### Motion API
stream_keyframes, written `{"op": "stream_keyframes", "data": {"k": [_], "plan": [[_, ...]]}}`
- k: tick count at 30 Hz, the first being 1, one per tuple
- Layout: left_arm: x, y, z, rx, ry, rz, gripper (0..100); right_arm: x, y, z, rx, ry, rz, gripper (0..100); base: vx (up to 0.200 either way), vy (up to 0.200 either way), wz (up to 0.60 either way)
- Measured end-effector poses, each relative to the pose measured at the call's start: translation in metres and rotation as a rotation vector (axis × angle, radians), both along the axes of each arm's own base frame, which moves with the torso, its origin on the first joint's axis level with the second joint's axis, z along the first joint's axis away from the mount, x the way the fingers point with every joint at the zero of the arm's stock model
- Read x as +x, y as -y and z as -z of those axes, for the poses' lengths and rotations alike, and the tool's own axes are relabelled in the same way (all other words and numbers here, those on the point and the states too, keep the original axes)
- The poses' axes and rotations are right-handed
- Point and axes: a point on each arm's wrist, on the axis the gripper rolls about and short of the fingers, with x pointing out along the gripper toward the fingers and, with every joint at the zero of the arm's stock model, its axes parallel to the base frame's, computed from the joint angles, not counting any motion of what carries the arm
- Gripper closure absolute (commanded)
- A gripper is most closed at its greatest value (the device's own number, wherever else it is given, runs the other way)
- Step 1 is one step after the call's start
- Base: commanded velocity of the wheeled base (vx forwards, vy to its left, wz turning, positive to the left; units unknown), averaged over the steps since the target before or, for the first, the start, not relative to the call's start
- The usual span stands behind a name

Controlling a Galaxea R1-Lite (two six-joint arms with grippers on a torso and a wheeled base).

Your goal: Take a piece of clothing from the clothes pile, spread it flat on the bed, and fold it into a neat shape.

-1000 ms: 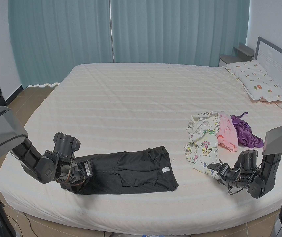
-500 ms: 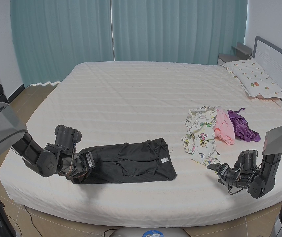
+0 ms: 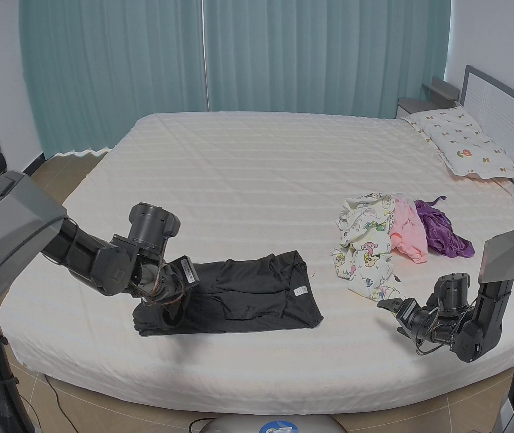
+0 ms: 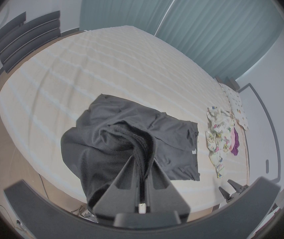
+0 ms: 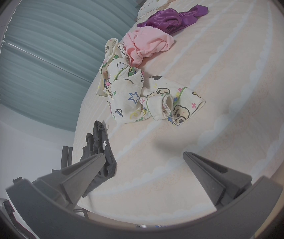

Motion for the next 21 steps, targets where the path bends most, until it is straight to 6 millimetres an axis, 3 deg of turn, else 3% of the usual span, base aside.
{"op": "stream_keyframes", "data": {"k": [14,21], "plan": [[0.021,0.031,0.004,0.021,-0.012,0.037,100,0.0,0.0,0.0,-0.001,-0.002,0.001,0,0.0,-0.2,0.0],[0.035,0.046,0.005,0.03,0.008,0.039,100,0.0,0.0,0.001,-0.001,-0.002,0.001,0,0.0,0.0,0.0]]}}
